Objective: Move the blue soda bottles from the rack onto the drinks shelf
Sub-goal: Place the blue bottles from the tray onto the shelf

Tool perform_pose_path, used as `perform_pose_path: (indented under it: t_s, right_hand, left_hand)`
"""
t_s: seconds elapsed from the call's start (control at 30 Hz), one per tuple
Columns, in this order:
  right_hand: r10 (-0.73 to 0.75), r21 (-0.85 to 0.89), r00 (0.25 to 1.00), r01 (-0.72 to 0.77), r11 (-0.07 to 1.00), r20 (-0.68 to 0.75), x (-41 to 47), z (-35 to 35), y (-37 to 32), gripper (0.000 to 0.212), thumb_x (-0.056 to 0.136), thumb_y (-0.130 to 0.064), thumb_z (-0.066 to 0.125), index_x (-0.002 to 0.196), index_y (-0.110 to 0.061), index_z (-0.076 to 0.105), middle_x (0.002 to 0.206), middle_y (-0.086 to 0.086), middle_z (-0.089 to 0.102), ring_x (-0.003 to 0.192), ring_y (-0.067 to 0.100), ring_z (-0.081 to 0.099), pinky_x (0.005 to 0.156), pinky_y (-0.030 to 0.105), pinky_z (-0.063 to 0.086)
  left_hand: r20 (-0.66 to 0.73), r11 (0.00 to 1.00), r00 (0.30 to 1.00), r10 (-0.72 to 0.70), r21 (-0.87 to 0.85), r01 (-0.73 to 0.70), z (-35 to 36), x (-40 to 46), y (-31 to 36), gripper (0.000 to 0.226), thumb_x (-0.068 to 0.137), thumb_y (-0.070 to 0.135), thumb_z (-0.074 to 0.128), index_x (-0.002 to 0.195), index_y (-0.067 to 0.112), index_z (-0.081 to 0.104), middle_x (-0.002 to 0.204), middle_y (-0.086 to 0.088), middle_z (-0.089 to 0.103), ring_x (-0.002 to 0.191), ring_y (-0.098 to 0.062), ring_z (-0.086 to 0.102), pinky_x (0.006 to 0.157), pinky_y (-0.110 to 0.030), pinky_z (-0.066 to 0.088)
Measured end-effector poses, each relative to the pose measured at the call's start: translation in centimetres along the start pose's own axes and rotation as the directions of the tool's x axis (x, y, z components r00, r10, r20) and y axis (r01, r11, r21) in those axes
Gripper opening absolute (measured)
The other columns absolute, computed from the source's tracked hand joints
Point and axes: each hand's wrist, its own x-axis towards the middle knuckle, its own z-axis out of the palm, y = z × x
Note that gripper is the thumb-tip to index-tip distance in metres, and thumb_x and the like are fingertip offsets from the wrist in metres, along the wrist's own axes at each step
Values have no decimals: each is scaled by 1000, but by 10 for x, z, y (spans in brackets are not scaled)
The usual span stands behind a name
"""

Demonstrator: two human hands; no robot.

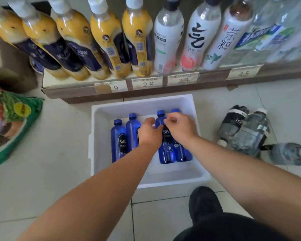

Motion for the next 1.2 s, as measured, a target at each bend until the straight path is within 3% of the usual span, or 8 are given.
perform_pose_path:
  t_s: [0.13,0.3,0.5,0.67,0.77,0.87,1.0,1.2]
  right_hand:
    - [41,-75,999,-42,996,-13,3,5,7,33,96,-13,54,127,-15,65,124,2,69,114,20,63,91,21,42]
    - [86,-142,993,-97,985,-81,12,17,7,17,85,-1,50,87,-2,66,101,13,71,97,32,66,86,36,55]
    - [155,-54,987,-157,986,-44,8,18,4,24,89,-7,63,112,0,67,114,13,70,106,28,65,88,31,48]
    - [205,33,978,-206,978,38,-7,9,11,45,81,-30,75,123,-16,67,116,-1,71,105,18,67,94,35,54]
    - [220,146,963,-243,959,156,-22,-2,5,39,76,-49,74,107,-26,73,101,-7,74,94,20,70,85,37,58]
    - [51,323,960,-142,936,274,-45,-23,-21,7,90,-28,68,91,-27,75,82,-4,76,83,19,73,76,35,59]
    - [-203,429,944,76,900,259,-66,-57,-75,27,94,-4,60,102,-27,72,90,-5,78,87,9,71,87,33,59]
    - [-437,448,888,337,828,141,-88,-100,-154,31,91,-1,63,111,-24,71,105,6,77,100,19,71,94,40,56]
  left_hand:
    - [51,994,993,-109,14,109,15,11,-15,51,94,34,62,137,11,48,131,-6,59,111,-24,61,78,-26,42]
    - [175,979,968,-182,-59,195,27,10,-27,17,86,29,63,89,14,56,79,-1,60,67,-16,56,55,-25,44]
    - [182,974,969,-168,-120,192,21,3,-29,28,79,26,72,98,10,60,86,-4,66,70,-16,61,58,-27,51]
    - [148,983,986,-80,-149,102,4,-14,-36,27,76,26,75,99,16,65,89,-2,71,77,-16,68,68,-31,57]
    - [178,958,984,-12,-281,63,-15,-29,-27,32,73,26,75,103,21,68,95,2,73,86,-16,73,79,-40,61]
    - [185,914,977,102,-406,-18,-45,-44,-4,34,79,16,76,113,18,68,100,-1,75,90,-15,73,75,-27,61]
    - [123,869,954,275,-456,-192,-91,-60,43,41,80,11,77,119,16,65,102,2,76,94,-14,73,78,-29,60]
    - [34,770,863,504,-470,-431,-149,-89,112,40,83,5,75,118,19,65,103,3,76,98,-13,72,80,-26,58]
